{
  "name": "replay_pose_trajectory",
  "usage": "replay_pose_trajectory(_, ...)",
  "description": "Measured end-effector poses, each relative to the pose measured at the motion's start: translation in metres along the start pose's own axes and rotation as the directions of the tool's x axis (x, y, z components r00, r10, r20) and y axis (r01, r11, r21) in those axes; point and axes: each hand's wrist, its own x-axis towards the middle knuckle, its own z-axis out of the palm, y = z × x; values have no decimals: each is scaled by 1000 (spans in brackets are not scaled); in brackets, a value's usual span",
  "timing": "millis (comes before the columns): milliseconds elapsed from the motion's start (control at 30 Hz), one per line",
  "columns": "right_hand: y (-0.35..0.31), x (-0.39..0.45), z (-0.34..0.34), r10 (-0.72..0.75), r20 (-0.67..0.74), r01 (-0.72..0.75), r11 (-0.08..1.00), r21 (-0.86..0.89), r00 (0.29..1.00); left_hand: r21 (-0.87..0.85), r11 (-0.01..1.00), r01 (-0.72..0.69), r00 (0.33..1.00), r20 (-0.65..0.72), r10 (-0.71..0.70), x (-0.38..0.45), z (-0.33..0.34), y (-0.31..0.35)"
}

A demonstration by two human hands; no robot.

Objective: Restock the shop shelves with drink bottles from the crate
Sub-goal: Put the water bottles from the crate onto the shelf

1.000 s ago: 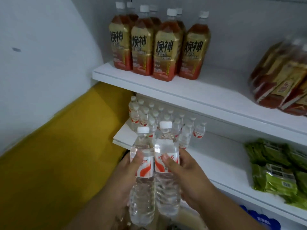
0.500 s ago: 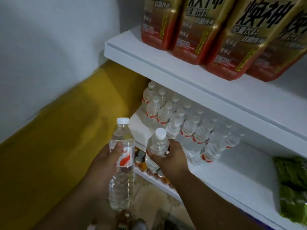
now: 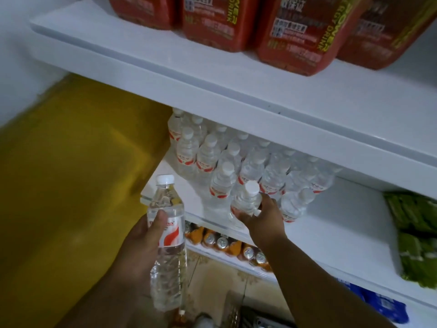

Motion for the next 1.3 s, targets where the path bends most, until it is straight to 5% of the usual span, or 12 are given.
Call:
replay_pose_trajectory(433,21,28,24,-49,-59,52,997,50,997,-8,998,-68,998,-17,68,24,11,-16)
replay_pose_trajectory(667,28,24,51,191,-84,-188,981,36,978,31,999,-34,999,24,33,31,13,-21)
replay_pose_trajectory(1300,43,44,65,54,-168,-61,997,-39,984,-16,999,-28,998,50,29,67,22,-38)
